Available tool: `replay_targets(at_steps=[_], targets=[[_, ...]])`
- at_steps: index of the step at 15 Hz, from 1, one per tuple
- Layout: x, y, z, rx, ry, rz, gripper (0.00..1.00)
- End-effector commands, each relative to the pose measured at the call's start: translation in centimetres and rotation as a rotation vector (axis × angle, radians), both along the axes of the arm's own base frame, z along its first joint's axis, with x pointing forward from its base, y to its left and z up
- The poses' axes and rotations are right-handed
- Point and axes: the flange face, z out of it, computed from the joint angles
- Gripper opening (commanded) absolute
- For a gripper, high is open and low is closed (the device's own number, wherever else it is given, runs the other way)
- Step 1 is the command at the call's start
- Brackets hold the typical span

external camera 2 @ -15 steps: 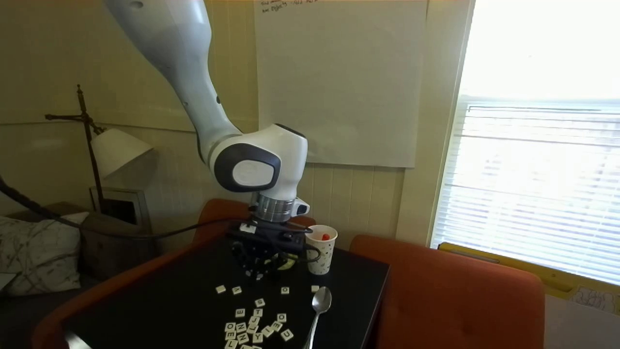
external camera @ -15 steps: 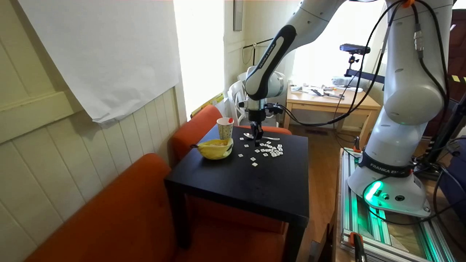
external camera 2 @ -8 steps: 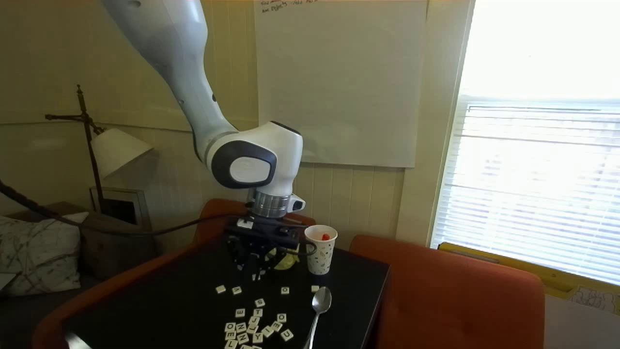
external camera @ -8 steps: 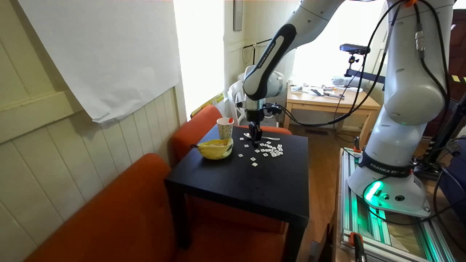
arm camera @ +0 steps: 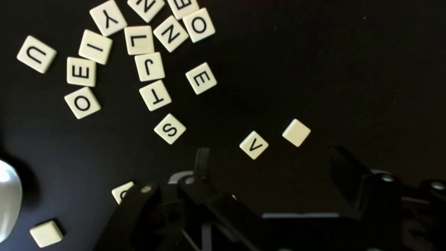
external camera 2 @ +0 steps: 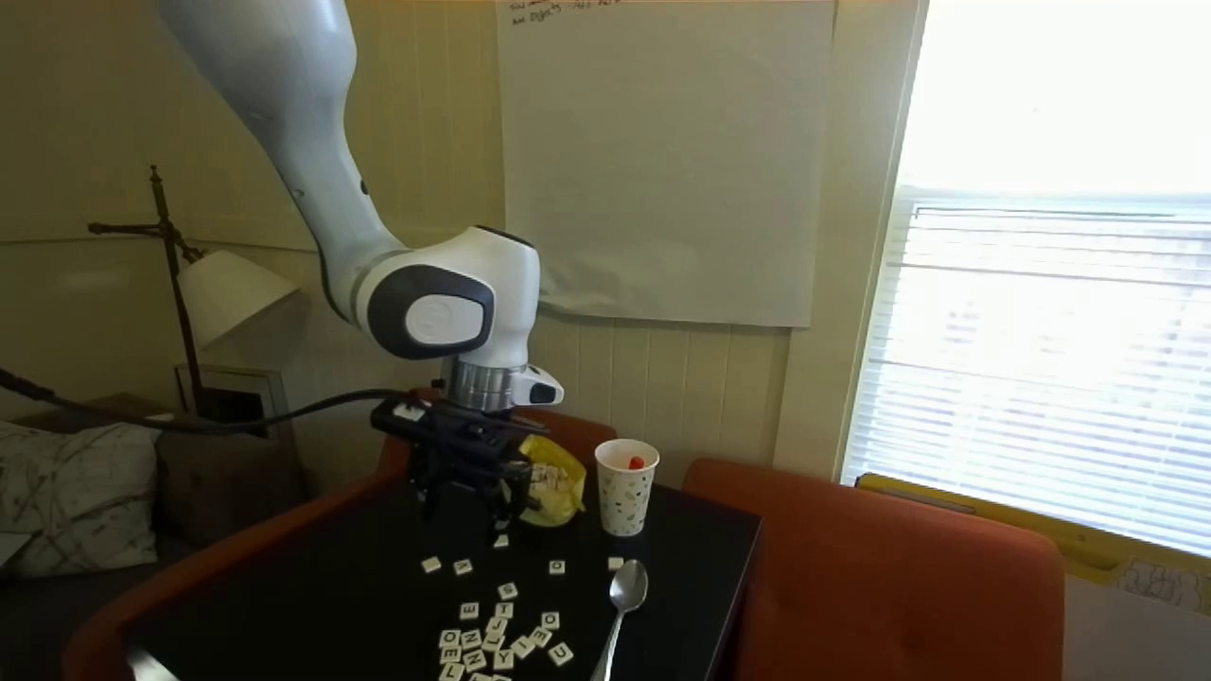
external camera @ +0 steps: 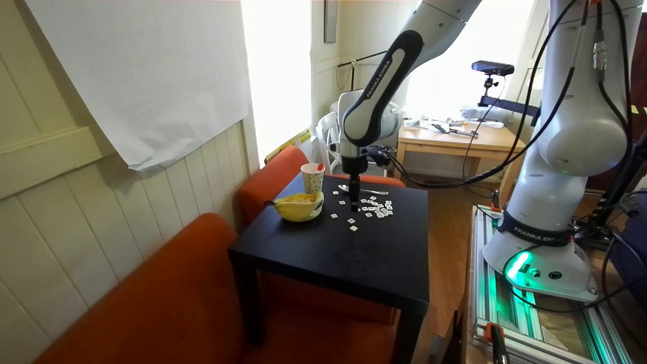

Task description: Move the letter V to the left

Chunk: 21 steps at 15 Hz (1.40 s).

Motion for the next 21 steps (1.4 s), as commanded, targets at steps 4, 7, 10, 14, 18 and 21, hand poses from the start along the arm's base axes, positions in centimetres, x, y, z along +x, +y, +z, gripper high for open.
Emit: replay_targets(at_steps=[4,7,10,14,18,21], targets=[[-0.2,-0.2,0.1,-0.005,0.000,-0.017,0.91],[0.0,-0.2,-0.3,-0.002,0.011,0.015,0.99],[0.2,0.5,-0.7,-0.021,-0.012,0.040,0.92],[0.5,1.0,-1.3,-0.060,-0.037,0.073,0.52],[1.2,1.2,-2.2,-0.138,-0.107,0.091,0.28],[0.7,1.6,-3.5,-0.140,-0.075,0.136,0.19]])
